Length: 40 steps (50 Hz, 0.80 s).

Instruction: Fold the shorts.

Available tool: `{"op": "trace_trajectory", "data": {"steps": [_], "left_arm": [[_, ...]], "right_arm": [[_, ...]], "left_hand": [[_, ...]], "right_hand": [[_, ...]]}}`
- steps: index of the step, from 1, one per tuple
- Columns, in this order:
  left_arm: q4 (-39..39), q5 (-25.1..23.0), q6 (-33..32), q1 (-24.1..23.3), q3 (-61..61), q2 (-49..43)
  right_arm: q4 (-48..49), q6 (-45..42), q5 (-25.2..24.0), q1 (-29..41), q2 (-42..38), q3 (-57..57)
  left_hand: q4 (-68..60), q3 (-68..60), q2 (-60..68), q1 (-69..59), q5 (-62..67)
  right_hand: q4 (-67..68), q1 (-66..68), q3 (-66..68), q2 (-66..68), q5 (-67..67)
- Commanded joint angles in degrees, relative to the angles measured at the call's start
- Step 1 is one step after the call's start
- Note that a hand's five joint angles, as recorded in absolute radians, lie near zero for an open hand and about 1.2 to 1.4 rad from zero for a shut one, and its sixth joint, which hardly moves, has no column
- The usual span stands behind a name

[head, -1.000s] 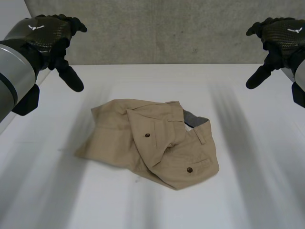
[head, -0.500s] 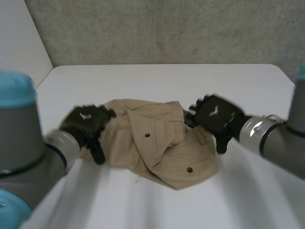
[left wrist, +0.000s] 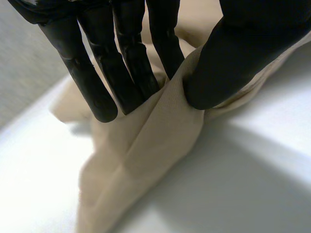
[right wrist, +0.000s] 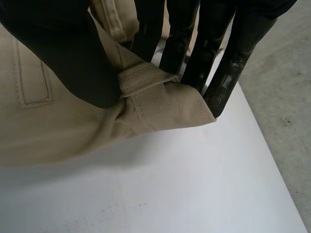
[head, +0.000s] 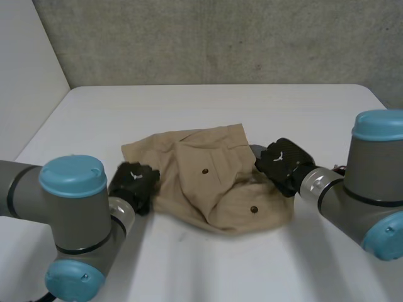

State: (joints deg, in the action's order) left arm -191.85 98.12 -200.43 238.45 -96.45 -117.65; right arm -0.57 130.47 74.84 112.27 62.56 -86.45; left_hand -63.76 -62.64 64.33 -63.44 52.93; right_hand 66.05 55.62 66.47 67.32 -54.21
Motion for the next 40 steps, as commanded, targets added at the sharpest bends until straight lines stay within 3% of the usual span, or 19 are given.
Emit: {"op": "trace_trajectory", "data": {"steps": [1, 7, 13, 18, 24, 31, 38, 40], "left_arm": [[-3.71, 4.19, -1.9, -0.35, -0.31, 12.32], [-3.44, 3.92, -1.63, -0.44, 0.04, 25.87], [-2.31, 2.0, -1.54, -1.84, 5.21, 37.03], [1.3, -0.47, -1.45, -2.02, 9.26, 37.5], [4.9, -0.56, -1.45, -1.67, 13.21, 25.57], [5.44, -0.47, -1.54, 0.43, 16.73, 10.44], [5.26, 0.14, -1.63, 6.15, 26.21, -6.0], [5.52, 0.67, -1.89, 8.33, 30.51, -9.6]], "right_arm": [[-11.1, 4.61, 0.22, -0.74, 7.22, 1.46], [-20.69, 12.08, -0.13, -1.26, 16.53, 7.42], [-24.39, 27.63, -1.89, -6.01, 24.01, 19.02], [-24.57, 34.32, -4.44, -7.68, 24.54, 24.48], [-23.95, 37.57, -4.88, -6.72, 21.3, 22.38], [-19.13, 44.95, -2.08, -2.16, 8.57, 20.09], [-13.5, 50.06, 0.13, 5.67, 0.38, 18.6], [-12.96, 50.5, 0.3, 7.17, -2.7, 19.04]], "left_hand": [[-16.24, -17.36, 15.67, -16.56, 17.07], [-16.24, -17.36, 15.67, -16.56, 17.07], [-16.24, -17.36, 15.67, -16.56, 17.07], [-16.24, -17.36, 15.67, -16.56, 17.07], [-16.24, -17.36, 15.67, -16.56, 17.07], [-16.24, -17.36, 15.67, -16.56, 17.07], [-14.92, -16.04, 14.35, -15.24, 15.76], [-8.4, -9.52, 7.83, -8.73, 9.24]], "right_hand": [[13.95, 24.38, 13.53, 12.68, -15.79], [13.95, 24.38, 13.53, 12.68, -15.79], [13.95, 24.38, 13.53, 12.68, -15.79], [13.95, 24.38, 13.53, 12.68, -15.79], [13.95, 24.38, 13.53, 12.68, -15.79], [13.95, 24.38, 13.53, 12.68, -15.79], [13.95, 24.38, 13.53, 12.68, -15.79], [13.95, 24.38, 13.53, 12.68, -15.79]]}}
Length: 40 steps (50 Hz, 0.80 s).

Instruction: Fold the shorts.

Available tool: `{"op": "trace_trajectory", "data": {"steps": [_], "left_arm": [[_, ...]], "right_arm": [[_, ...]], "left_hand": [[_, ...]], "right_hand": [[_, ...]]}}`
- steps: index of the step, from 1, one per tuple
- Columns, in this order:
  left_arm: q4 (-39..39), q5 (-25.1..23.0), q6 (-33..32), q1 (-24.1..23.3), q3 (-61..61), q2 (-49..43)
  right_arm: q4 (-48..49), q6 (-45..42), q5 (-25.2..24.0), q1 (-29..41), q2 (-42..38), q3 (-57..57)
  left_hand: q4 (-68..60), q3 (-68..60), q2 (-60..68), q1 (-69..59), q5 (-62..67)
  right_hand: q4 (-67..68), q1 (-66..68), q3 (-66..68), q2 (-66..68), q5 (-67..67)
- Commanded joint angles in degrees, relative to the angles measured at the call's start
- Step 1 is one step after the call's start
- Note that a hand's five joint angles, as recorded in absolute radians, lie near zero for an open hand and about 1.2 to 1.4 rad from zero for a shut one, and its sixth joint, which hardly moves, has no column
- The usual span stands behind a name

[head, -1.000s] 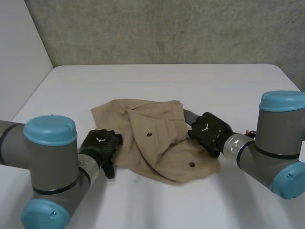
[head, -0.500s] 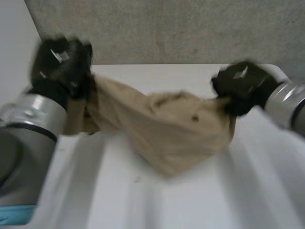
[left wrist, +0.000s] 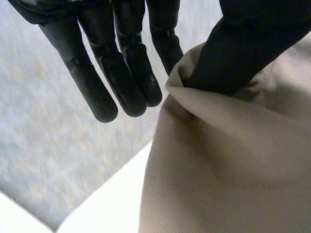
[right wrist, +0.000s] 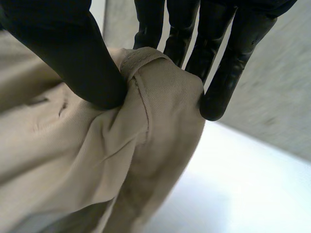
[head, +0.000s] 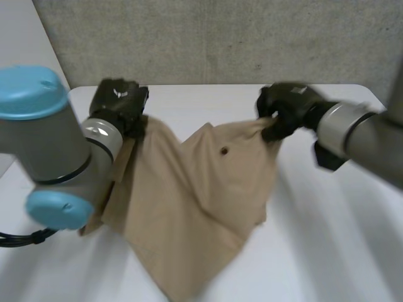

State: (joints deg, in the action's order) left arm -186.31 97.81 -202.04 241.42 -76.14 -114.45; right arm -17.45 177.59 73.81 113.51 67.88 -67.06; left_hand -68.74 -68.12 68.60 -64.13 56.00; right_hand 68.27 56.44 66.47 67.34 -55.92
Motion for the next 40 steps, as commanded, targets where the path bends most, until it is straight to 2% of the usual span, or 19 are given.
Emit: {"op": "trace_trajectory", "data": {"steps": [1, 2, 3, 4, 5, 6, 7, 10, 13, 20, 24, 28, 33, 40], "left_arm": [[-0.02, 1.41, -0.29, 6.24, 11.35, -13.6], [0.06, 1.76, -0.29, 7.12, 12.32, -14.22], [0.06, 2.03, -0.29, 7.91, 13.03, -14.83], [0.06, 2.47, -0.11, 8.7, 14.08, -15.53], [0.06, 2.47, 0.24, 8.97, 14.18, -15.71], [0.15, 2.56, 0.33, 8.89, 14.27, -15.72], [0.15, 2.65, 0.33, 8.71, 14.09, -15.72], [0.68, 2.73, 0.5, 7.49, 12.34, -14.93], [1.99, 3.61, 0.59, 5.99, 8.13, -10.02], [3.4, 8.44, 3.93, 0.46, -6.37, 4.04], [5.68, 9.24, 8.49, -5.43, -12.44, 10.38], [9.81, 9.33, 13.42, -9.91, -17.45, 13.11], [12.81, 9.33, 17.72, -15.97, -23.59, 13.29], [9.03, 9.24, 17.99, -18.36, -29.41, 13.11]], "right_arm": [[3.91, 3.46, 1.42, 6.02, -8.89, 0.0], [3.91, 3.46, 1.51, 6.29, -10.47, 0.35], [4.09, 3.38, 1.77, 6.29, -10.92, 0.53], [4.35, 3.29, 2.04, 6.38, -11.36, 0.7], [4.44, 3.03, 2.3, 6.38, -11.54, 1.05], [4.53, 2.68, 3.09, 6.38, -11.8, 1.75], [4.53, 2.32, 3.62, 6.29, -11.8, 2.11], [4.79, 0.22, 6.07, 5.5, -11.1, 3.07], [5.06, -3.03, 6.61, 5.5, -9.87, 3.08], [5.06, -21.39, 6.26, 1.72, -4.95, 1.23], [6.54, -33.86, 2.5, 0.75, -4.68, -0.35], [8.83, -40.55, -2.77, 0.58, -5.29, -2.01], [10.77, -44.52, -6.92, 1.1, -8.02, -3.25], [13.84, -44.96, -8.59, 1.19, -10.57, -4.21]], "left_hand": [[0.95, 0.33, -0.82, -3.65, 1.78], [6.49, 5.87, -6.35, 1.89, -3.76], [14.04, 13.42, -13.9, 9.44, -11.31], [35.43, 34.81, -35.3, 30.83, -32.7], [45.97, 45.35, -45.83, 41.37, -43.24], [54.24, 53.62, -54.1, 49.63, -51.5], [57.98, 57.36, -57.85, 53.38, -55.25], [58.53, 57.91, -58.39, 53.92, -55.79], [58.36, 57.74, -58.22, 53.75, -55.62], [55.17, 54.55, -55.03, 50.56, -52.43], [53.14, 52.53, -53.01, 48.54, -50.41], [50.3, 49.68, -50.16, 45.69, -47.56], [44.91, 44.29, -44.77, 40.31, -42.17], [44.23, 43.61, -44.09, 39.62, -41.49]], "right_hand": [[11.73, 23.56, 13.53, 12.66, -14.08], [1.97, 13.79, 3.76, 2.89, -4.31], [-14.62, -2.79, -12.82, -13.69, 12.27], [-32.77, -20.94, -30.97, -31.84, 30.42], [-48.6, -36.78, -46.81, -47.68, 46.26], [-58.27, -46.44, -56.47, -57.34, 55.92], [-58.27, -46.44, -56.47, -57.34, 55.92], [-58.27, -46.44, -56.47, -57.34, 55.92], [-58.27, -46.44, -56.47, -57.34, 55.92], [-58.27, -46.44, -56.47, -57.34, 55.92], [-58.27, -46.44, -56.47, -57.34, 55.92], [-58.27, -46.44, -56.47, -57.34, 55.92], [-58.27, -46.44, -56.47, -57.34, 55.92], [-58.27, -46.44, -56.47, -57.34, 55.92]]}}
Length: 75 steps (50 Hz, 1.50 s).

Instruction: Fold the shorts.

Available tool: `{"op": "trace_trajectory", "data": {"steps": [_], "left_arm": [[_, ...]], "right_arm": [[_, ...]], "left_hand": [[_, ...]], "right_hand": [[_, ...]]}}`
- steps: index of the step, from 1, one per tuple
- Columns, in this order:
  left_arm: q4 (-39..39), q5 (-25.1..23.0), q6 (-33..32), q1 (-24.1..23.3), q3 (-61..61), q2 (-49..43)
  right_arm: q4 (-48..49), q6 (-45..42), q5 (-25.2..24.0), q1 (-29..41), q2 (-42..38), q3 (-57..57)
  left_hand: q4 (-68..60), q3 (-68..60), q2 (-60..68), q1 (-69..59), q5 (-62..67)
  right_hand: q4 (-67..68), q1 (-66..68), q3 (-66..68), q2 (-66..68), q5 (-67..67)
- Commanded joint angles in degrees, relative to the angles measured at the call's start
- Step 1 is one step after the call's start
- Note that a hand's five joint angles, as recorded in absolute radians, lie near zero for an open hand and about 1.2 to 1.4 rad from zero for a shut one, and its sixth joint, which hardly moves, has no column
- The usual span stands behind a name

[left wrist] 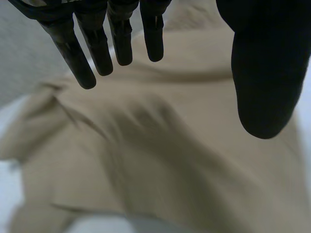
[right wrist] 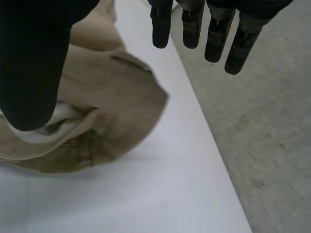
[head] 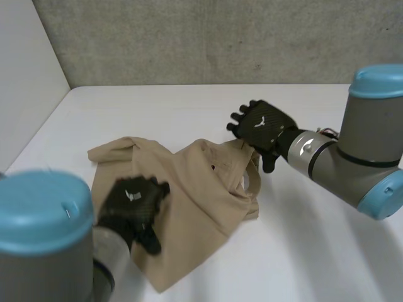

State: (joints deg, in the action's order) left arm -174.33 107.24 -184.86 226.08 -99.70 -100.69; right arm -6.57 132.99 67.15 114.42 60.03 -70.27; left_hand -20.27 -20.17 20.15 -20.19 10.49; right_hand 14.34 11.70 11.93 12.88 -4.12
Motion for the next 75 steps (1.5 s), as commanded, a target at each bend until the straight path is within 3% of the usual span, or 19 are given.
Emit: {"op": "trace_trajectory", "data": {"steps": [1, 6, 9, 10, 11, 14, 27, 35, 40, 53, 66, 75], "left_arm": [[-4.34, -0.18, 0.56, -3.45, -7.07, -0.73], [-8.74, -0.1, 0.21, -4.51, -9.89, -1.0], [-11.37, -0.1, 0.03, -4.86, -11.12, -1.17], [-11.73, -0.1, -0.14, -4.86, -11.21, -1.35], [-12.17, -0.1, -0.23, -4.86, -11.3, -1.61], [-12.7, -0.01, -1.11, -4.95, -11.48, -2.58], [-14.81, 1.49, -2.78, -5.65, -11.3, -7.68], [-20.43, 2.19, -9.45, -5.65, -11.48, -9.26], [-23.68, 5.08, -14.9, -5.57, -11.92, -9.88], [-25.8, 5.44, -16.93, -5.48, -9.99, 1.01], [-23.78, 5.0, -19.57, 0.32, 1.77, 24.82], [-23.86, 3.33, -19.57, 2.34, 9.61, 27.92]], "right_arm": [[3.4, -0.36, -1.93, 0.28, -3.07, -1.19], [5.95, -0.45, -1.93, 0.28, -4.92, -1.98], [6.75, -0.53, -1.49, 0.28, -6.59, -1.98], [6.84, -0.53, -1.41, 0.28, -7.03, -1.89], [6.84, -0.45, -1.23, 0.28, -7.64, -1.46], [6.84, -0.36, -1.14, 0.28, -8.17, -1.1], [6.31, 0.69, 0.0, 0.28, -7.91, -1.98], [6.05, 1.05, 0.44, 0.19, -6.86, -3.12], [5.96, 1.05, 1.58, 0.02, -6.06, -3.74], [-4.05, 1.48, 4.66, -0.25, 0.35, -3.56], [-13.11, 18.44, 6.5, -2.44, 22.31, 4.61], [-21.81, 19.94, 5.8, -6.13, 27.78, 12.69]], "left_hand": [[-4.4, -4.51, 4.53, -4.49, 4.19], [-4.74, -4.85, 4.87, -4.83, 4.53], [-4.74, -4.85, 4.87, -4.83, 4.53], [-4.74, -4.85, 4.87, -4.83, 4.53], [-4.91, -5.01, 5.04, -5.0, 4.7], [-4.91, -5.02, 5.04, -5.0, 4.7], [-8.77, -8.87, 8.89, -8.85, 8.55], [-31.13, -31.23, 31.26, -31.21, 30.91], [-59.68, -59.79, 59.81, -59.77, 59.47], [-59.73, -59.83, 59.85, -59.81, 59.51], [-59.73, -59.83, 59.85, -59.81, 59.51], [-59.73, -59.83, 59.85, -59.81, 59.51]], "right_hand": [[-4.34, -1.7, -1.93, -2.88, 4.12], [4.13, 6.78, 6.55, 5.6, -4.36], [19.91, 22.56, 22.33, 21.38, -20.14], [26.46, 29.1, 28.87, 27.92, -26.68], [42.34, 44.99, 44.76, 43.81, -42.57], [65.3, 67.95, 67.72, 66.77, -65.53], [65.66, 68.3, 68.07, 67.12, -65.88], [65.66, 68.3, 68.07, 67.12, -65.88], [65.66, 68.3, 68.07, 67.12, -65.88], [65.66, 68.3, 68.07, 67.12, -65.88], [65.66, 68.3, 68.07, 67.12, -65.88], [65.66, 68.3, 68.07, 67.12, -65.88]]}}
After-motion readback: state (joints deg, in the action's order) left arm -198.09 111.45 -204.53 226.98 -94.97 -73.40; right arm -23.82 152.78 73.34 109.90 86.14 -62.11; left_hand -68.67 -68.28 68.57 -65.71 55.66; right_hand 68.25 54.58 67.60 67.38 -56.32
